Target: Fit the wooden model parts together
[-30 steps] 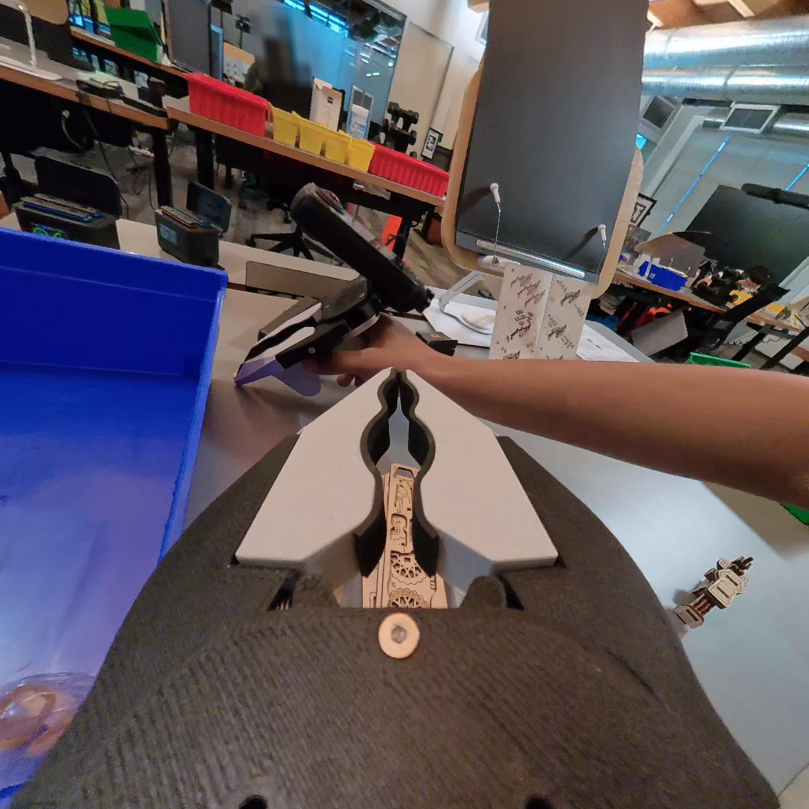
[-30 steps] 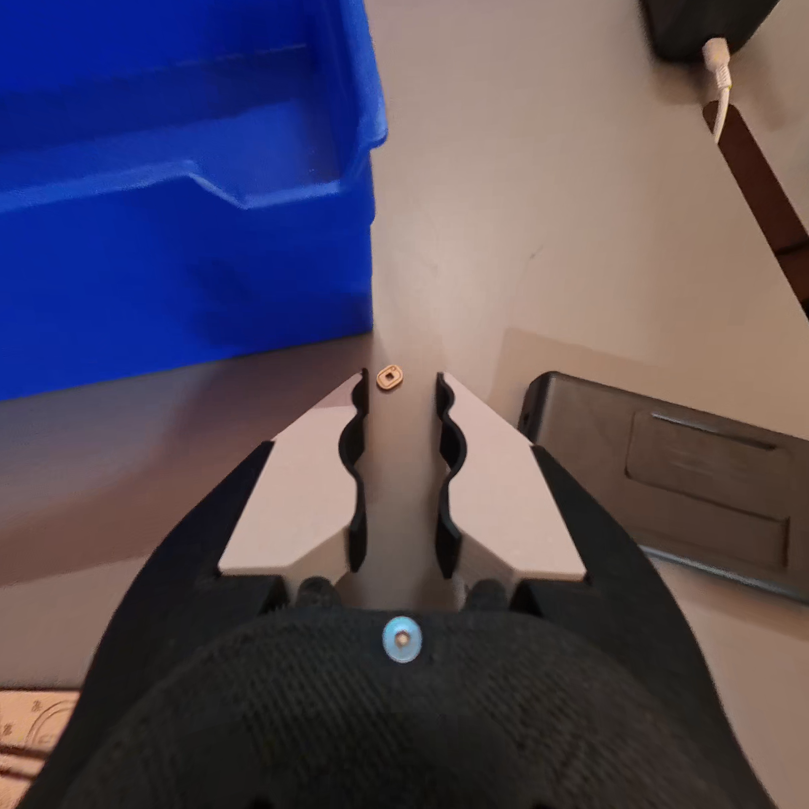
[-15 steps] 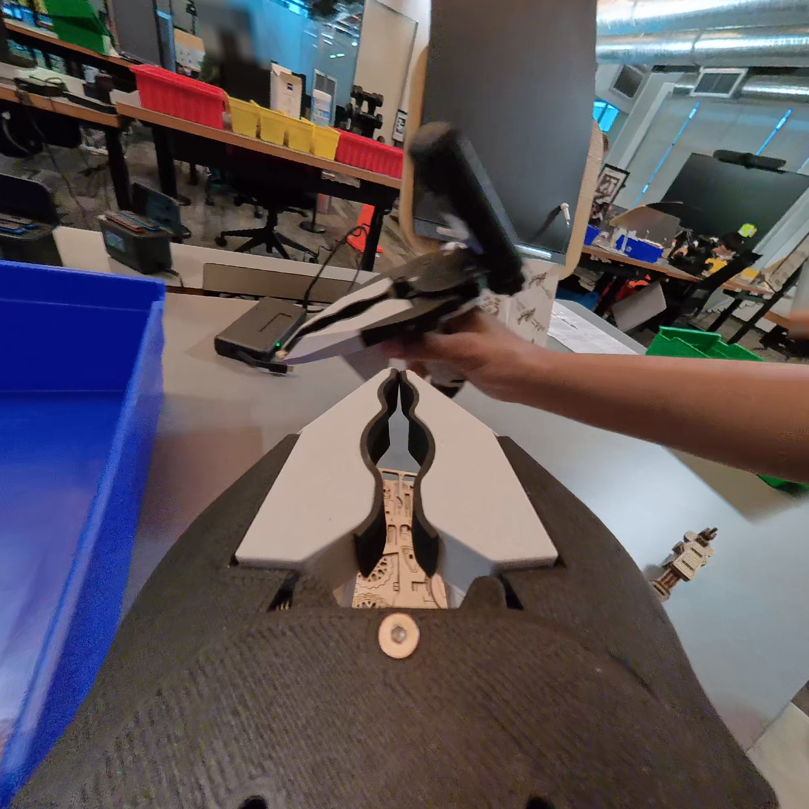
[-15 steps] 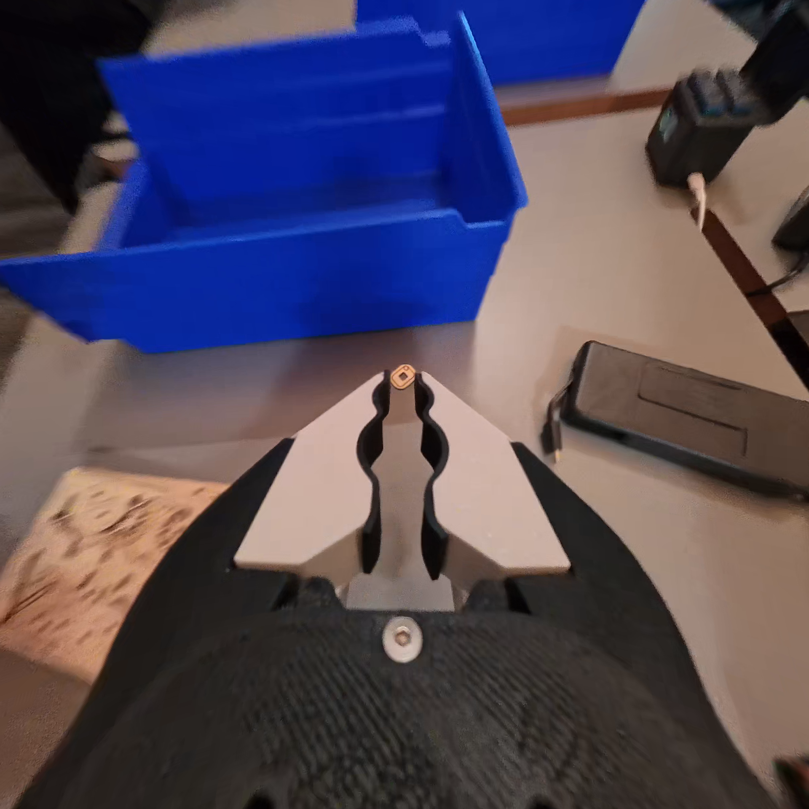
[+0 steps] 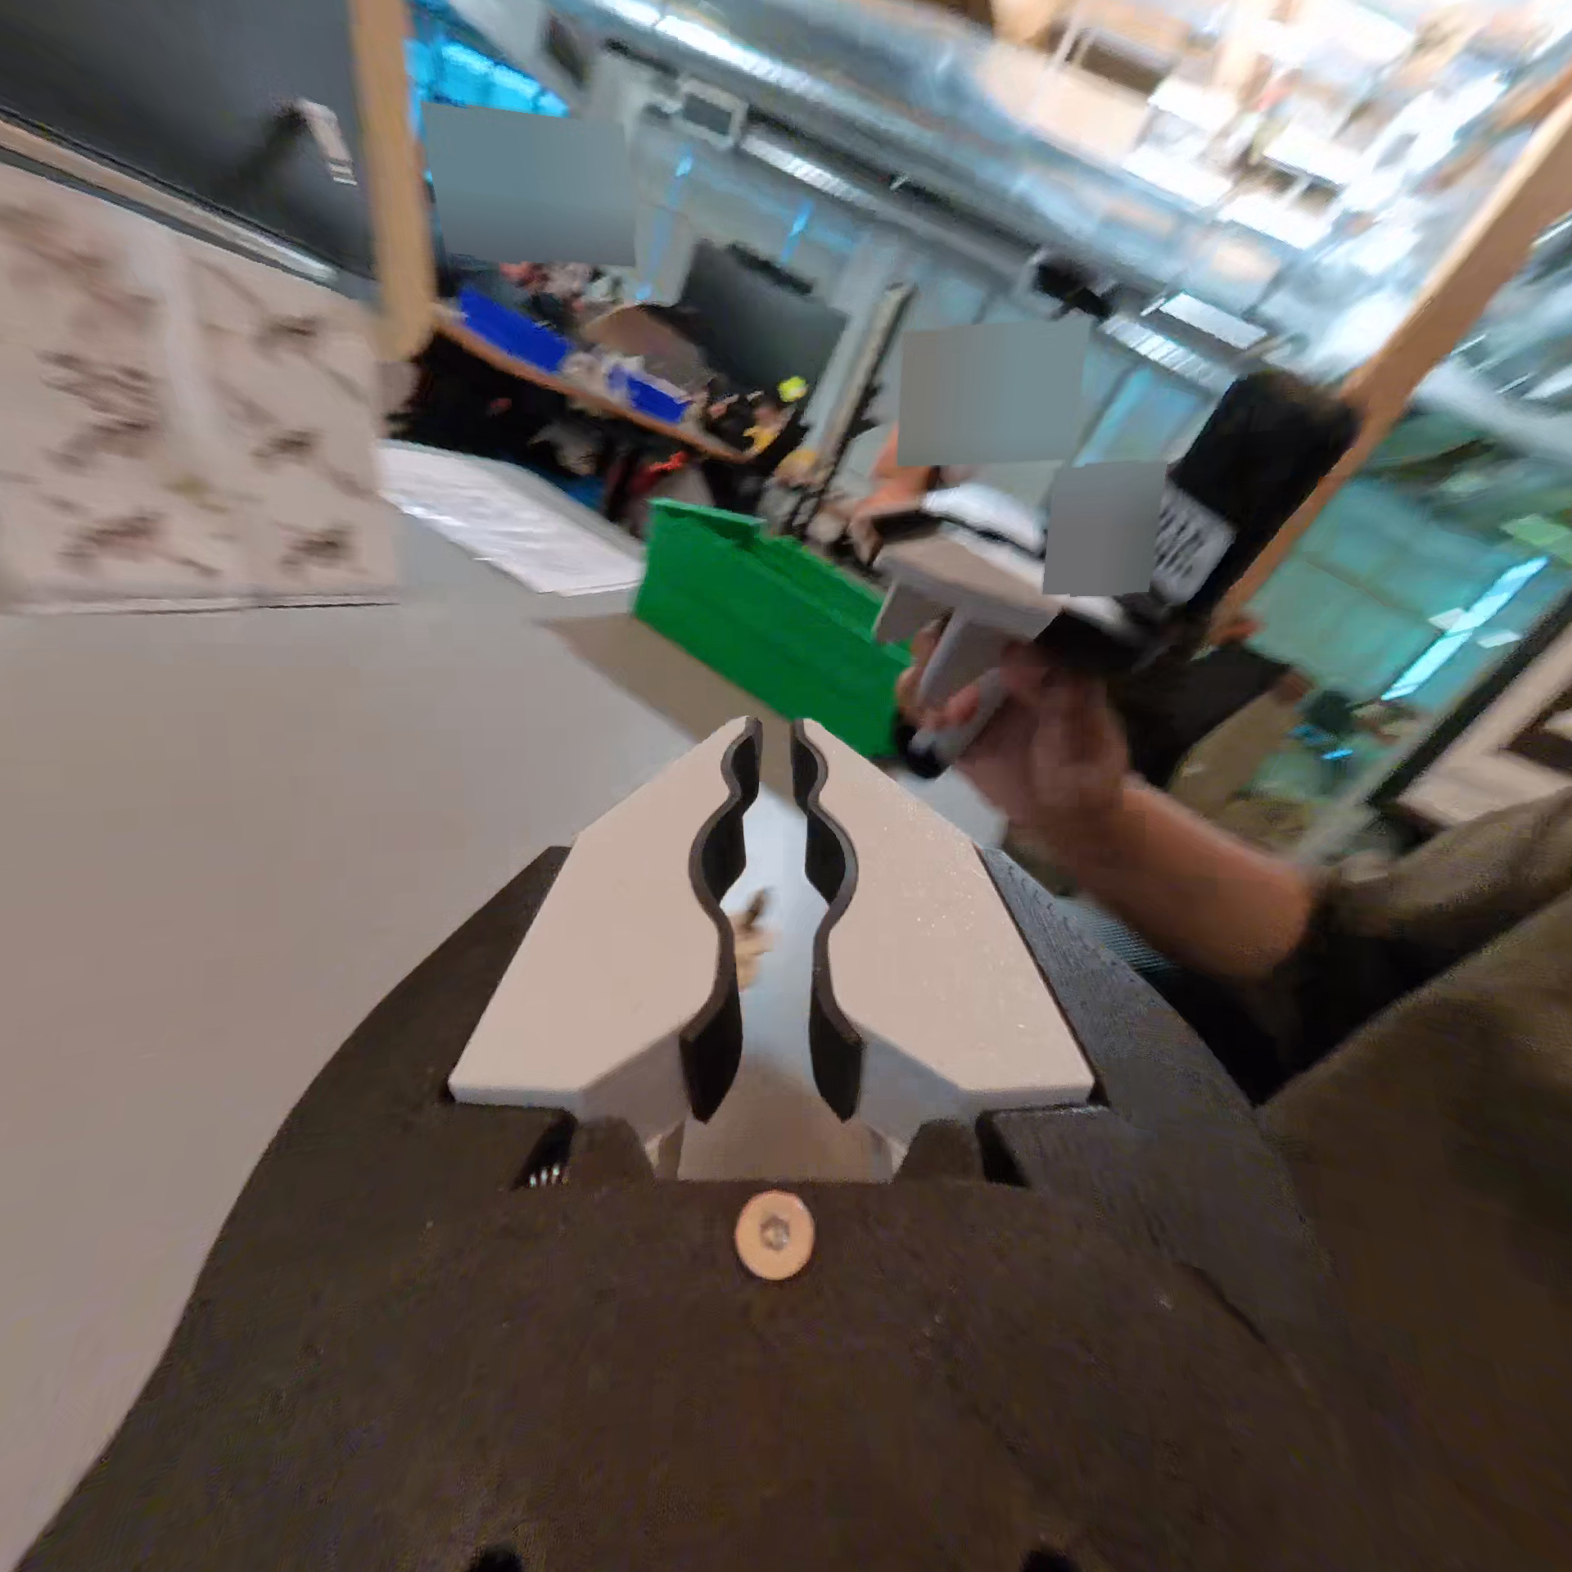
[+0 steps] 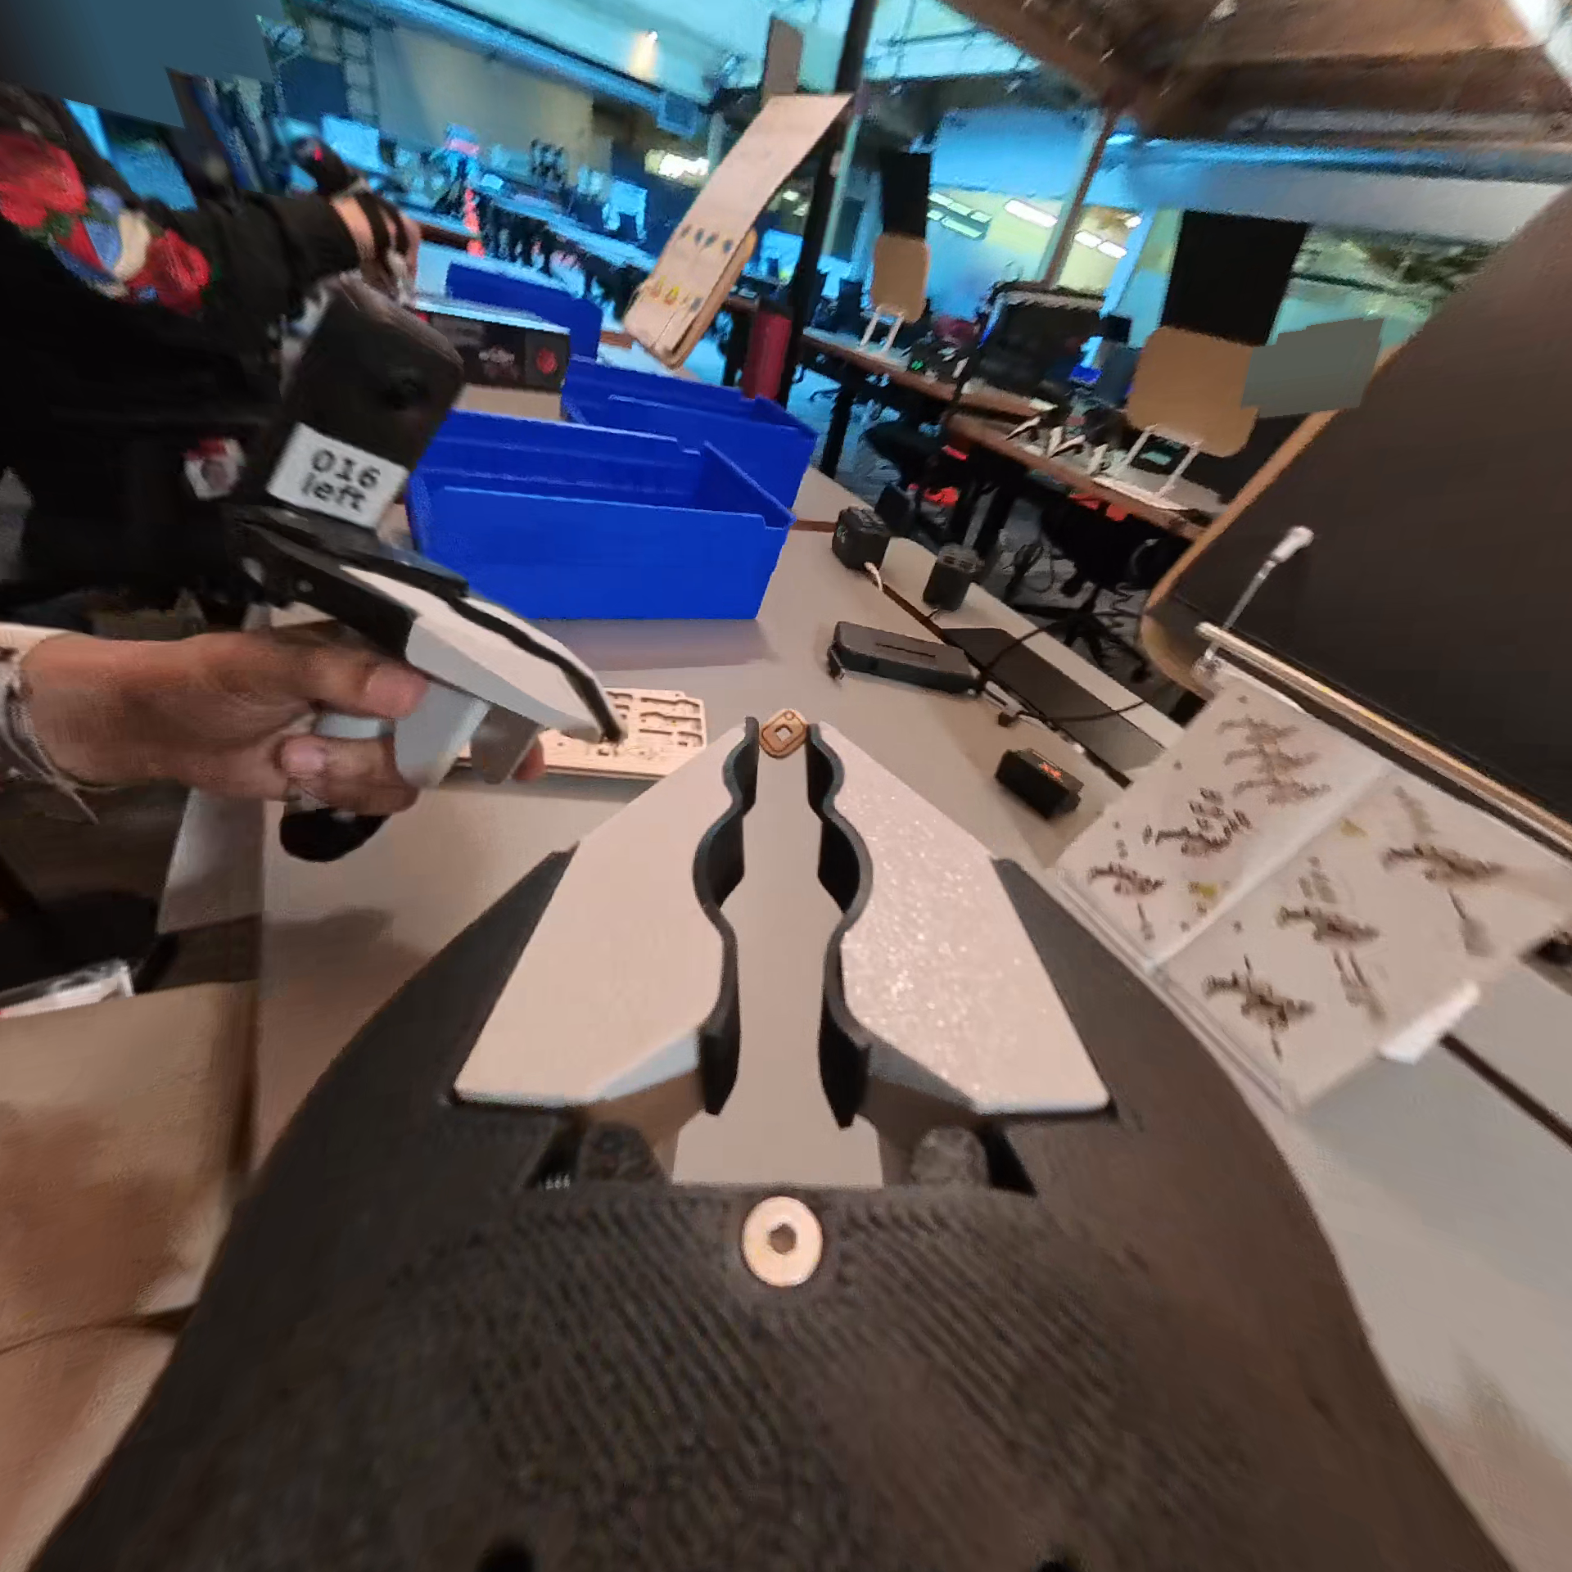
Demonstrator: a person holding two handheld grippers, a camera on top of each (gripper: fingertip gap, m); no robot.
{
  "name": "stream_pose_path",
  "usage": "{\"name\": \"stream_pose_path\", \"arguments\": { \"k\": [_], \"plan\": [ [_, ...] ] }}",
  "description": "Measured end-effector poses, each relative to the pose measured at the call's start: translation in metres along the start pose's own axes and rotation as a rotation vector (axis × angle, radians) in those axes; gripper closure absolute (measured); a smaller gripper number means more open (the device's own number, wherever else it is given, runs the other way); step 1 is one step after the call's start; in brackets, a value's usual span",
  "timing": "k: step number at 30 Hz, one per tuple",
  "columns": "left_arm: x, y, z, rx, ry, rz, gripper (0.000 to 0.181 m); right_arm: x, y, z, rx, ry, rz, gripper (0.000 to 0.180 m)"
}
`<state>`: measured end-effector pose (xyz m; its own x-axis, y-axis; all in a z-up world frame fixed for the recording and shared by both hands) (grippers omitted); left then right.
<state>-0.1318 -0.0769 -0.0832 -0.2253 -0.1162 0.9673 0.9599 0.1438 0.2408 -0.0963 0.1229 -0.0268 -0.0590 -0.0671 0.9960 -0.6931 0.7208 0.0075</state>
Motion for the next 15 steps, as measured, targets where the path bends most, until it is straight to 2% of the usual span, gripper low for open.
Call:
{"name": "stream_pose_path", "arguments": {
  "k": [3,6,10,15],
  "plan": [
    [-0.006,0.033,0.013,-0.131,0.071,-0.112,0.175,-0.022,-0.018,-0.049,-0.077,0.044,0.042,0.17],
    [-0.028,0.056,0.024,-0.183,0.041,-0.198,0.173,-0.051,-0.035,-0.075,-0.121,0.021,0.1,0.17],
    [-0.049,0.07,0.044,-0.245,-0.05,-0.234,0.17,-0.06,-0.052,-0.083,-0.112,-0.01,0.144,0.17],
    [-0.049,0.075,0.054,-0.296,-0.105,-0.226,0.162,-0.063,-0.06,-0.092,-0.186,-0.074,0.018,0.17]
  ]
}}
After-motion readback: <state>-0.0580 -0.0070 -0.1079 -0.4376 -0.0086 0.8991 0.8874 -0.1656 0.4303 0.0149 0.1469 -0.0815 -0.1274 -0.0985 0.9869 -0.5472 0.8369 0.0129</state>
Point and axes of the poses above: each gripper's, where its closed fingertips meet, z out along the fingers, x out of its top, y = z × x across the jaws, the point moved 9 cm from there along -z, back along the fingers, and after that the axes turned 13 degrees about z, right-handed, at the moved point
